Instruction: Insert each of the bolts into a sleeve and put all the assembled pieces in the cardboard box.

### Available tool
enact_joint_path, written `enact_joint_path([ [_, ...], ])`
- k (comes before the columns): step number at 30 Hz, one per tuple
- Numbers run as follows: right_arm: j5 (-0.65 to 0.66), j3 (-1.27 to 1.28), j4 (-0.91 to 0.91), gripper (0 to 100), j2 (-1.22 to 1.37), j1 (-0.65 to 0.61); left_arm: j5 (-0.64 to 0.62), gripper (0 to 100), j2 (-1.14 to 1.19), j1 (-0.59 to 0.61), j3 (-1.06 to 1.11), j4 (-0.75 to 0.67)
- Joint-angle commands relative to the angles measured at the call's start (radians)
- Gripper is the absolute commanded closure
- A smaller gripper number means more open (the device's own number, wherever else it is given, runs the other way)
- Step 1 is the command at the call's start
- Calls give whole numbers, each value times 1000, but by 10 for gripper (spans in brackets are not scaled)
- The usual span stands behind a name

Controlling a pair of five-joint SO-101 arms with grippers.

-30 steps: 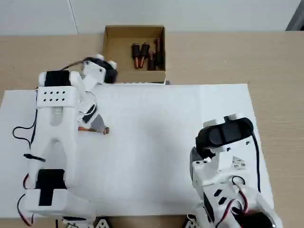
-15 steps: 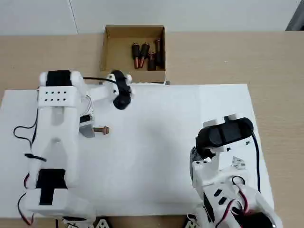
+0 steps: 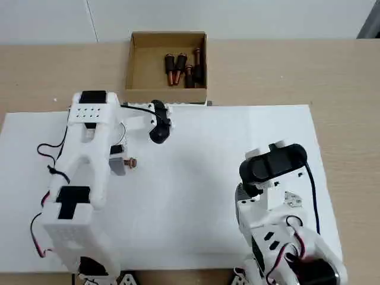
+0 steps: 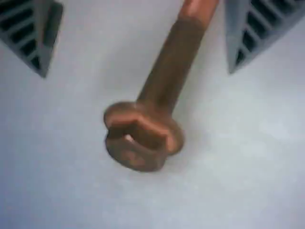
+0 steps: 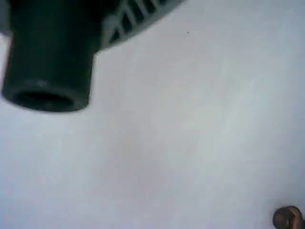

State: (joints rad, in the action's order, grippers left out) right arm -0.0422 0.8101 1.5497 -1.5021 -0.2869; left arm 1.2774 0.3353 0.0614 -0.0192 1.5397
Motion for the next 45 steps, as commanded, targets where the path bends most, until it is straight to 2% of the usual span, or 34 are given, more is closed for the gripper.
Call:
enact_joint_path([
  [1, 14, -5, -25, 995, 7, 1, 28, 792, 18, -6, -38, -15],
  [7, 14, -5, -24, 995, 7, 1, 28, 874, 86, -3, -38, -80],
  [15, 14, -5, -25, 995, 7, 1, 25, 995, 94, -18, -38, -77],
  [17, 14, -6, -25, 995, 7, 1, 23, 995, 91, -25, -48, -49],
  [21, 14, -8, -27, 995, -1, 1, 12, 995, 34, -63, -128, 117],
  [24, 14, -8, -27, 996, -2, 1, -77, 995, -18, -121, -177, 204],
  [29, 14, -8, -27, 996, -2, 2, -354, 995, -140, -213, -186, 210],
  [32, 14, -8, -27, 996, -2, 2, -480, 995, -252, -262, -186, 212],
  [38, 14, -8, -27, 996, -2, 1, -525, 995, -505, -342, -177, 210],
  [45, 14, 6, -45, 996, -4, 1, -784, 995, -763, -371, -36, 9],
])
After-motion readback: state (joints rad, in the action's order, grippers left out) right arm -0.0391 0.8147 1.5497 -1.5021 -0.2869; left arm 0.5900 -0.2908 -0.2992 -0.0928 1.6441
